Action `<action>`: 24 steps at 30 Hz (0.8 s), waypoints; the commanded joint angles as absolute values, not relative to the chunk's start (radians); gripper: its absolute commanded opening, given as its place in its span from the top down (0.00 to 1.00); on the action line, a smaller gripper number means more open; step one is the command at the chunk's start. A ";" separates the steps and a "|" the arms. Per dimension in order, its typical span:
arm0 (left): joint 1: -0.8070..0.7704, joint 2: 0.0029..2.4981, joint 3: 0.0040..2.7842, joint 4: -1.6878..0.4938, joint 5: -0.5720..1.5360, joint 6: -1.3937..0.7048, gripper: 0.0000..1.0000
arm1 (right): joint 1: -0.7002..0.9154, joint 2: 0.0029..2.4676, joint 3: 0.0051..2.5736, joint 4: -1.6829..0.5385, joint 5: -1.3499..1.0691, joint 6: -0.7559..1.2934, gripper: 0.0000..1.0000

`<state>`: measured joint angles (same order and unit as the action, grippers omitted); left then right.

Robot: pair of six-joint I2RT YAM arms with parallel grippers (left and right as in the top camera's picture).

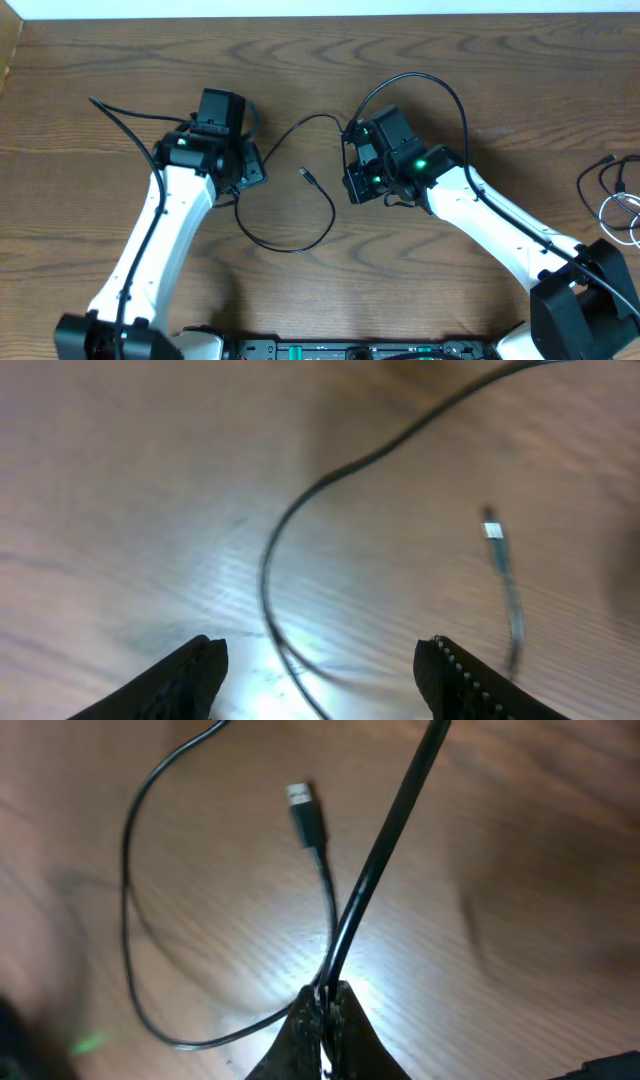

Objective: Untangle cables

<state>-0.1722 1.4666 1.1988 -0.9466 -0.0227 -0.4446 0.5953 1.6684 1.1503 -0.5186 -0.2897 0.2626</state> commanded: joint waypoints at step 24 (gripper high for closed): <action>-0.049 1.871 1.195 -1.002 -0.195 -0.476 0.92 | 0.598 1.655 1.162 -0.525 -0.223 0.277 0.99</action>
